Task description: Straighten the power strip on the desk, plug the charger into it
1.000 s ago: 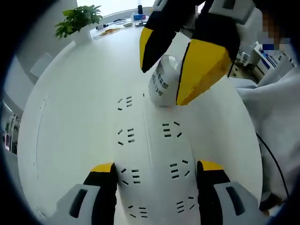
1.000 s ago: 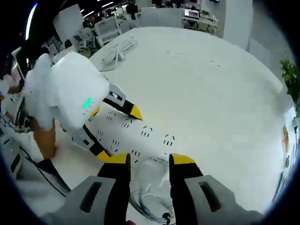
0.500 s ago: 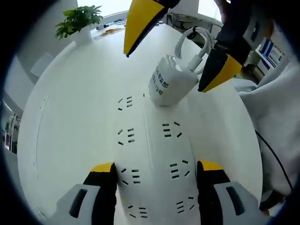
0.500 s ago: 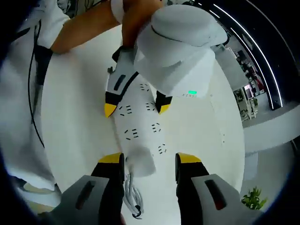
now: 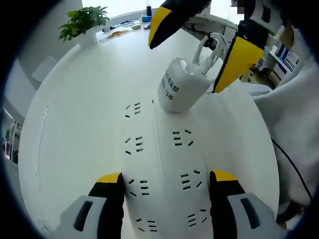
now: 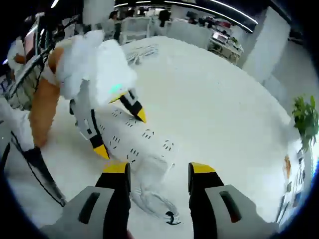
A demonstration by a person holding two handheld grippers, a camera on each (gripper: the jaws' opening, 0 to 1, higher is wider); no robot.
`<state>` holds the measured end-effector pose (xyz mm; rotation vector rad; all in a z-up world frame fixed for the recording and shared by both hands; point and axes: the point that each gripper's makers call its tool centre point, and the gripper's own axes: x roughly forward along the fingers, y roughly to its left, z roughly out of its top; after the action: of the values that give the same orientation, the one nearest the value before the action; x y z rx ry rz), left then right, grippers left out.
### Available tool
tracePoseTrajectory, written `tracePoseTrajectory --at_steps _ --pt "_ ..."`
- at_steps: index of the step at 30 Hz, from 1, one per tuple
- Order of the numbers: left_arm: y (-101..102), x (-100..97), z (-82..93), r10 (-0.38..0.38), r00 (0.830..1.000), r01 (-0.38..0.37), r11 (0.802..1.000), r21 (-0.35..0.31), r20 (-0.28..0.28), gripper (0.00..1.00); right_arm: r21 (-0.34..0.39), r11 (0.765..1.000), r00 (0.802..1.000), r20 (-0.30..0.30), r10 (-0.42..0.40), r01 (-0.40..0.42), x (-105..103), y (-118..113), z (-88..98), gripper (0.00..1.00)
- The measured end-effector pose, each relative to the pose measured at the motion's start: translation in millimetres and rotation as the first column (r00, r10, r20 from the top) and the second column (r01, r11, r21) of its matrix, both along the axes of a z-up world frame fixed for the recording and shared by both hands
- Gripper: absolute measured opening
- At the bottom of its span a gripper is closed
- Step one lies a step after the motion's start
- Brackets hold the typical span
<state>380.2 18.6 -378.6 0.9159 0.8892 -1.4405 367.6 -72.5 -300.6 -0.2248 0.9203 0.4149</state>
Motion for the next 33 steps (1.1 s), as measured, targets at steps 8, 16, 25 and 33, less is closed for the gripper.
tracePoseTrajectory --at_steps 8,16,25,33 --pt "-1 0.1 -0.5 -0.003 1.0 0.003 1.0 -0.005 -0.001 0.7 0.048 0.995 0.996 -0.033 -0.084 0.085 -2 5 -10.9 0.27" --pt "-3 -0.3 -0.9 -0.003 1.0 0.003 1.0 -0.006 -0.001 0.7 0.039 0.986 0.979 -0.129 -0.156 0.162 -4 4 -14.2 0.25" --pt "-4 -1.2 -1.0 -0.012 1.0 0.012 1.0 0.002 0.003 0.7 -0.006 0.984 0.962 -0.212 -0.173 0.176 -5 6 -20.7 0.23" --pt "-5 0.2 -1.0 -0.001 1.0 0.001 1.0 0.002 0.004 0.71 -0.046 0.987 0.966 -0.205 -0.16 0.154 2 5 -24.5 0.21"
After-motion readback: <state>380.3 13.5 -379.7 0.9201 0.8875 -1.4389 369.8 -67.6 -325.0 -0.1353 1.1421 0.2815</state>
